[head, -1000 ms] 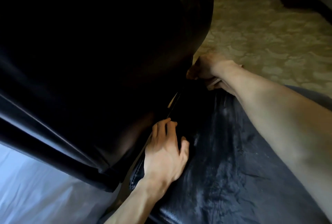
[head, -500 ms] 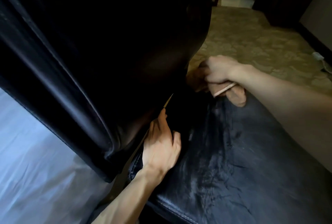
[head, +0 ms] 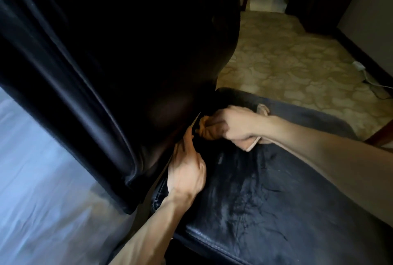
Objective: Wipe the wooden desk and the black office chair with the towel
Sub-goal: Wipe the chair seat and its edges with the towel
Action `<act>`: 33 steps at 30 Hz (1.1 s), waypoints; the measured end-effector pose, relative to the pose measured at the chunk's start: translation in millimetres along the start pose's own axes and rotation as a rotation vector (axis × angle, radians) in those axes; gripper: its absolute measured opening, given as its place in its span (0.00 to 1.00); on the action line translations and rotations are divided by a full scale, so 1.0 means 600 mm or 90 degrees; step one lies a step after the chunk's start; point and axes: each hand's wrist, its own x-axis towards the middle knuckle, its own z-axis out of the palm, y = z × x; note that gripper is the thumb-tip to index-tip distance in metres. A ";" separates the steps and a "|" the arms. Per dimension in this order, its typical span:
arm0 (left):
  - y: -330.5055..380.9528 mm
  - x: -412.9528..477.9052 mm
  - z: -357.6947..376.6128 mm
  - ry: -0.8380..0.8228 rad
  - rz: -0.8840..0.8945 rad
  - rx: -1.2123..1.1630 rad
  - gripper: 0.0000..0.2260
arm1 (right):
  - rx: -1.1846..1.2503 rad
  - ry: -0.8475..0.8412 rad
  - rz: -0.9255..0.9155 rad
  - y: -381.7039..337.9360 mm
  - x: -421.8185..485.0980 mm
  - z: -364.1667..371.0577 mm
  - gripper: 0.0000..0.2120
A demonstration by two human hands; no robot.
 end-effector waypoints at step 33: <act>-0.051 -0.072 -0.064 -0.014 0.043 -0.006 0.12 | 0.127 0.189 0.102 -0.148 -0.225 -0.006 0.26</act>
